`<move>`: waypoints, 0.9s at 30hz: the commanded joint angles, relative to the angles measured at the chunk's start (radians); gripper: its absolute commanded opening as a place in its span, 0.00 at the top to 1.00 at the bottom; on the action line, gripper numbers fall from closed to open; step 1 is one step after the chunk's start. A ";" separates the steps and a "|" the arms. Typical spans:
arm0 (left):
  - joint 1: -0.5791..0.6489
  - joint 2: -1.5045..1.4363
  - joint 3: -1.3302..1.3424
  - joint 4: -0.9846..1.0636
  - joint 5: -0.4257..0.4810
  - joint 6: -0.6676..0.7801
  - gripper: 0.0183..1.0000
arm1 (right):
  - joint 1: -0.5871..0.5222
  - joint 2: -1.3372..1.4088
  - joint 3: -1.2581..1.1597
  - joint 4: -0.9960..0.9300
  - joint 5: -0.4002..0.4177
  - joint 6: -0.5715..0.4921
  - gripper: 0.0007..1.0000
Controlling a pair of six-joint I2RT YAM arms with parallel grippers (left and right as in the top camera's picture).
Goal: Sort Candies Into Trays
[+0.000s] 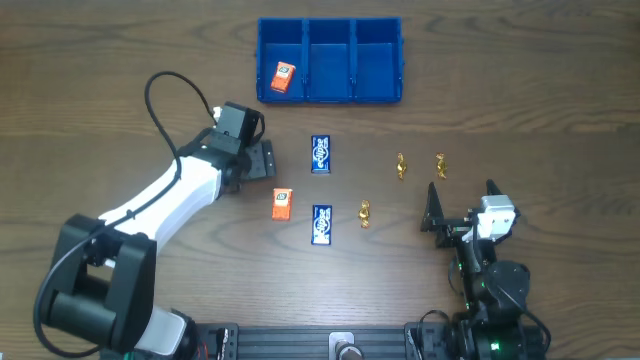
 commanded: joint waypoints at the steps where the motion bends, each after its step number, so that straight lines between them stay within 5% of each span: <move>1: 0.018 0.028 -0.002 0.014 0.017 -0.011 0.14 | 0.003 -0.007 -0.004 -0.003 -0.005 -0.010 0.00; 27: 0.050 0.097 -0.002 0.060 0.054 0.169 0.23 | 0.003 -0.007 -0.004 -0.003 -0.005 -0.010 0.00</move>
